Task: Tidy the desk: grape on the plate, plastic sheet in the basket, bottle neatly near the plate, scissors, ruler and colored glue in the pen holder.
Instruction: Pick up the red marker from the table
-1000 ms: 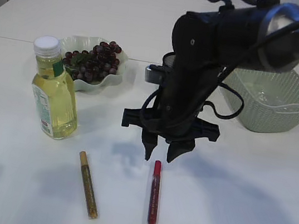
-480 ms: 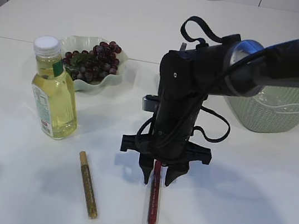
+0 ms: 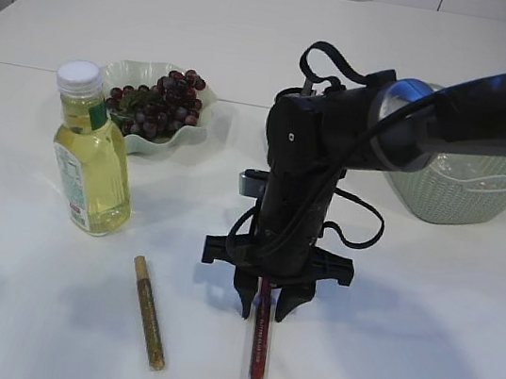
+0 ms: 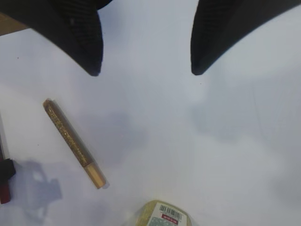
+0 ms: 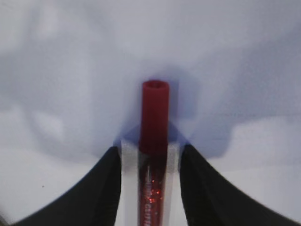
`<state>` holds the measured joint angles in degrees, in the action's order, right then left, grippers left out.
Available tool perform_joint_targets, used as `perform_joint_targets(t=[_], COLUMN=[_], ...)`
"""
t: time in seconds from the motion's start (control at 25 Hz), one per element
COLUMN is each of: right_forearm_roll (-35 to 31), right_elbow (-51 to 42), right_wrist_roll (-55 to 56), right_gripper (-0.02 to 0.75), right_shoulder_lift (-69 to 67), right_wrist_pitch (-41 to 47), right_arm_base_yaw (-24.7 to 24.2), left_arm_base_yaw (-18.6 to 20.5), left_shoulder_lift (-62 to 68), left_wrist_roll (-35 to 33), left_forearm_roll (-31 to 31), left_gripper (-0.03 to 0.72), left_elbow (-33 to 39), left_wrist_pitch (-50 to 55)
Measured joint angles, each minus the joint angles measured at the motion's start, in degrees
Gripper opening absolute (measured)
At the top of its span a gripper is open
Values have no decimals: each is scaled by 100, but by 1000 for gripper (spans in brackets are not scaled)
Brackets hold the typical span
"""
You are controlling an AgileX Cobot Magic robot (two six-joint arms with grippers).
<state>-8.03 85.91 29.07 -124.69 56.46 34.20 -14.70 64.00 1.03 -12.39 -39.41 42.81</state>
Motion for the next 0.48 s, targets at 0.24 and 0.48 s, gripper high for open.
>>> perform_joint_targets(t=[0.24, 0.48], right_forearm_roll=[0, 0], right_elbow=[0, 0], right_wrist_roll=[0, -74], right_gripper=[178, 116], right_shoulder_lift=[0, 0], right_wrist_pitch=[-12, -35], right_arm_base_yaw=[0, 0], left_arm_base_yaw=[0, 0], left_shoulder_lift=[0, 0], left_wrist_roll=[0, 0], left_forearm_roll=[0, 0], left_gripper=[435, 435], left_elbow=[0, 0], left_wrist_pitch=[0, 0])
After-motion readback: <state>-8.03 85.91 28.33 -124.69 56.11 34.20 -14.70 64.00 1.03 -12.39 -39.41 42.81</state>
